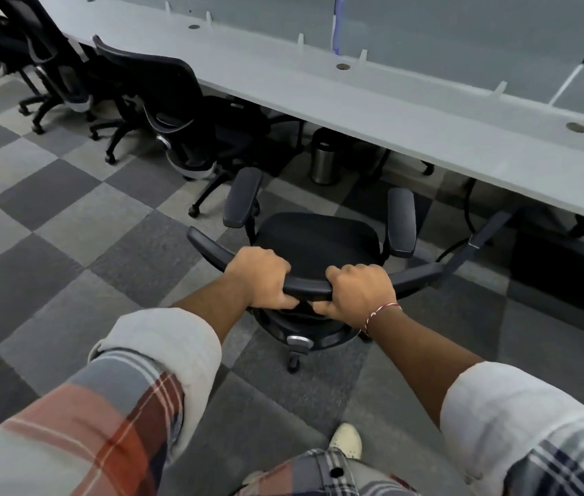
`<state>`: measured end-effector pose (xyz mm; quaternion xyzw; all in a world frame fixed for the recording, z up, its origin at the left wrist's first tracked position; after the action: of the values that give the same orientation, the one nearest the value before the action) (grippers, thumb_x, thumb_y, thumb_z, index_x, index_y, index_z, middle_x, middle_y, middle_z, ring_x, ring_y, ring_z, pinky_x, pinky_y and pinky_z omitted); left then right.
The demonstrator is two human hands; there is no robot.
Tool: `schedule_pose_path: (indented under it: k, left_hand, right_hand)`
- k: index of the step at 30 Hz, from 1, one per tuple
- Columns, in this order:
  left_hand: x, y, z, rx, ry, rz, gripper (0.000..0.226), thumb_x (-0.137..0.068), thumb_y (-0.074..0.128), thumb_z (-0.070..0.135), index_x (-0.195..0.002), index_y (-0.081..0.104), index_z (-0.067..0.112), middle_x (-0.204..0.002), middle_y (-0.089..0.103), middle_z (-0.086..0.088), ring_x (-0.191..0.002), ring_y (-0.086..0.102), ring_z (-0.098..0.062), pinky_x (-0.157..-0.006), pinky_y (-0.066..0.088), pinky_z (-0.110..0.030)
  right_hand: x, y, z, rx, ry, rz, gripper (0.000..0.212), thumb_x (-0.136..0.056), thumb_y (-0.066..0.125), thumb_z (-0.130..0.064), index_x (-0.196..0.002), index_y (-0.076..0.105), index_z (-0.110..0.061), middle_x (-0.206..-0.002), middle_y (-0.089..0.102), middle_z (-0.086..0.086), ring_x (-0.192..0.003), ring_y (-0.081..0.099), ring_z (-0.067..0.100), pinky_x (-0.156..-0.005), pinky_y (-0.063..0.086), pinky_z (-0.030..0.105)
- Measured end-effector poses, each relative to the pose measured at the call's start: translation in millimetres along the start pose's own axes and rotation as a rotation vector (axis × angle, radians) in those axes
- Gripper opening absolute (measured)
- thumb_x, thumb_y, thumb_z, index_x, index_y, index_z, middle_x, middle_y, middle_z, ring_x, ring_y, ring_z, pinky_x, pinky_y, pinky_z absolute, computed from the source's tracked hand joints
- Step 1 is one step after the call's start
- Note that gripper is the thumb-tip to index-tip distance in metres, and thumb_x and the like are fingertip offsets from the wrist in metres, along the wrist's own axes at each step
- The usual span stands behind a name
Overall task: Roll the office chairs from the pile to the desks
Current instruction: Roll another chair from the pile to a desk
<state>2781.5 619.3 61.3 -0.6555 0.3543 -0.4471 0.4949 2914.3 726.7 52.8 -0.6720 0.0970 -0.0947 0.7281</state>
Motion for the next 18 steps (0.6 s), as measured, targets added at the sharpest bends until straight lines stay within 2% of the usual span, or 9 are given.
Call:
schedule_pose_path:
  k: [5,7,11,15,18]
  left_hand:
    - [44.0,11.7,3.2,-0.015,0.102,0.074,0.048,-0.078,0.053,0.073,-0.085,0.055,0.026,-0.067,0.047,0.009,-0.075,0.062,-0.021,-0.063,0.042,-0.033]
    - [60.1,18.3,3.4,-0.017,0.134,0.108,0.047,-0.078,0.052,0.073,-0.084,0.053,0.026,-0.069,0.052,0.007,-0.074,0.062,-0.021,-0.062,0.042,-0.033]
    - [83.2,26.4,2.8,-0.024,0.188,0.152,0.047,-0.077,0.051,0.073,-0.082,0.051,0.026,-0.076,0.062,0.005,-0.074,0.063,-0.02,-0.063,0.045,-0.033]
    - [94.9,29.9,1.7,-0.032,0.206,0.148,0.046,-0.078,0.052,0.072,-0.082,0.048,0.026,-0.076,0.06,0.006,-0.075,0.062,-0.02,-0.061,0.042,-0.033]
    - [92.8,28.7,0.1,-0.044,0.21,0.14,0.048,-0.079,0.051,0.072,-0.083,0.052,0.024,-0.075,0.059,0.006,-0.074,0.061,-0.02,-0.061,0.042,-0.033]
  right_hand:
    - [37.8,-6.2,-38.6,-0.001,0.066,-0.009,0.052,-0.08,0.052,-0.074,-0.083,0.039,-0.024,-0.086,0.068,0.003,-0.079,0.066,0.027,-0.062,0.032,0.033]
    - [51.3,-6.3,-53.6,-0.002,0.087,-0.012,0.052,-0.08,0.051,-0.075,-0.083,0.04,-0.024,-0.085,0.068,0.004,-0.079,0.066,0.028,-0.061,0.032,0.033]
    - [71.6,-6.2,-76.8,0.014,0.119,0.004,0.054,-0.078,0.051,-0.076,-0.085,0.048,-0.023,-0.084,0.068,0.003,-0.078,0.067,0.027,-0.061,0.032,0.033]
    - [80.0,-3.0,-88.2,0.026,0.123,0.033,0.056,-0.077,0.05,-0.076,-0.085,0.054,-0.021,-0.079,0.066,0.002,-0.072,0.065,0.026,-0.059,0.037,0.033]
    - [76.9,-2.3,-87.7,0.028,0.132,0.057,0.057,-0.075,0.05,-0.077,-0.082,0.056,-0.02,-0.073,0.065,0.002,-0.067,0.065,0.026,-0.059,0.04,0.033]
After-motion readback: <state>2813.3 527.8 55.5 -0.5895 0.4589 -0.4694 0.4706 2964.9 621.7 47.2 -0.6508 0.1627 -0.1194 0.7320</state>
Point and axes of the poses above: each hand's wrist, its own x-axis away from the middle knuckle, its own y-axis out of the palm, z = x × y, the point moved 4 cm from there along -x, towards the middle knuckle
